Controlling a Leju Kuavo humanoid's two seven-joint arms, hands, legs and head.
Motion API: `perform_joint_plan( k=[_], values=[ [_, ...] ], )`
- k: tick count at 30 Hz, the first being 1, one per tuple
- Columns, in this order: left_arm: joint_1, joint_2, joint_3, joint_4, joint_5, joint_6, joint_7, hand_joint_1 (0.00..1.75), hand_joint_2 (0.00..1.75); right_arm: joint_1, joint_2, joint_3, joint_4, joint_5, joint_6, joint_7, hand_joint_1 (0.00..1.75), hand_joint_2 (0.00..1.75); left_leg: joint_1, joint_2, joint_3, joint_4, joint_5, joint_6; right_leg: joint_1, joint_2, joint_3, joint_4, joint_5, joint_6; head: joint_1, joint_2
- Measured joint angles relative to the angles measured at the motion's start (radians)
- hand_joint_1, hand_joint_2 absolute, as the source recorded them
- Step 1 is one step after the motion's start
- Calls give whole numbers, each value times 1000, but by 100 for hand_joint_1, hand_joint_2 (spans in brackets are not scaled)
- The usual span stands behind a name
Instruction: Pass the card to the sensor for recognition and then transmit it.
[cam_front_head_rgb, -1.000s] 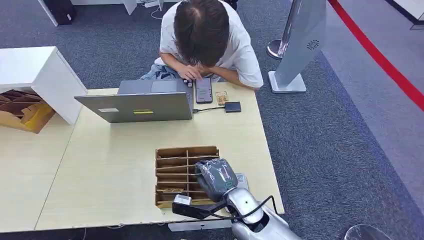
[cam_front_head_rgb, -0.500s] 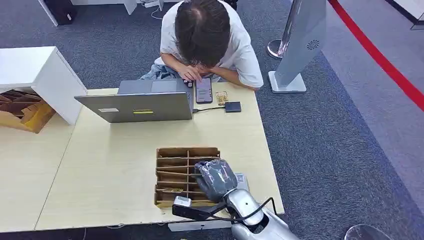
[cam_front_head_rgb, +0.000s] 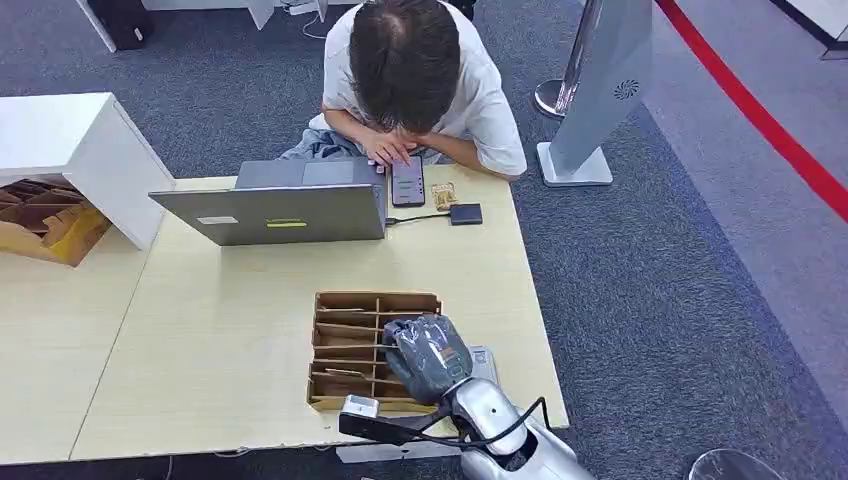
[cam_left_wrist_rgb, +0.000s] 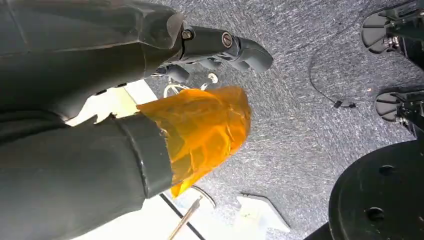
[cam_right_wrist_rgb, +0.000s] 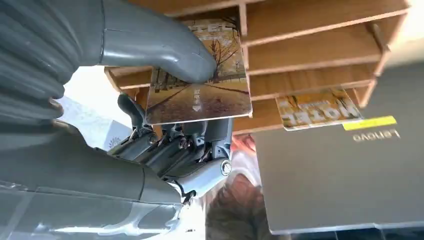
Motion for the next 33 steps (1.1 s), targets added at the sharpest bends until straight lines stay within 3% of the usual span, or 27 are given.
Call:
perform_joint_plan(
  k=[12, 15, 18, 33],
  values=[
    [0, 0, 28, 0, -12, 0, -1, 0, 0, 1, 0, 0, -39, 0, -2, 0, 148, 175, 0, 0, 0, 0, 0, 0, 0, 0, 0, 0, 0, 0, 0, 0],
    [0, 0, 29, 0, -13, 0, -1, 0, 0, 1, 0, 0, -42, 0, -2, 0, 152, 175, 0, 0, 0, 0, 0, 0, 0, 0, 0, 0, 0, 0, 0, 0],
    [0, 0, 33, 0, -21, 0, -2, 0, 0, 2, 0, -1, -44, 0, -7, 0, 166, 175, 0, 0, 0, 0, 0, 0, 0, 0, 0, 0, 0, 0, 0, 0],
    [1, 0, 53, 0, -34, 0, -3, 0, 0, 7, 0, -15, -86, 2, -22, -2, 166, 175, 0, 0, 0, 0, 0, 0, 0, 0, 0, 0, 0, 0, 0, 0]
  ],
)
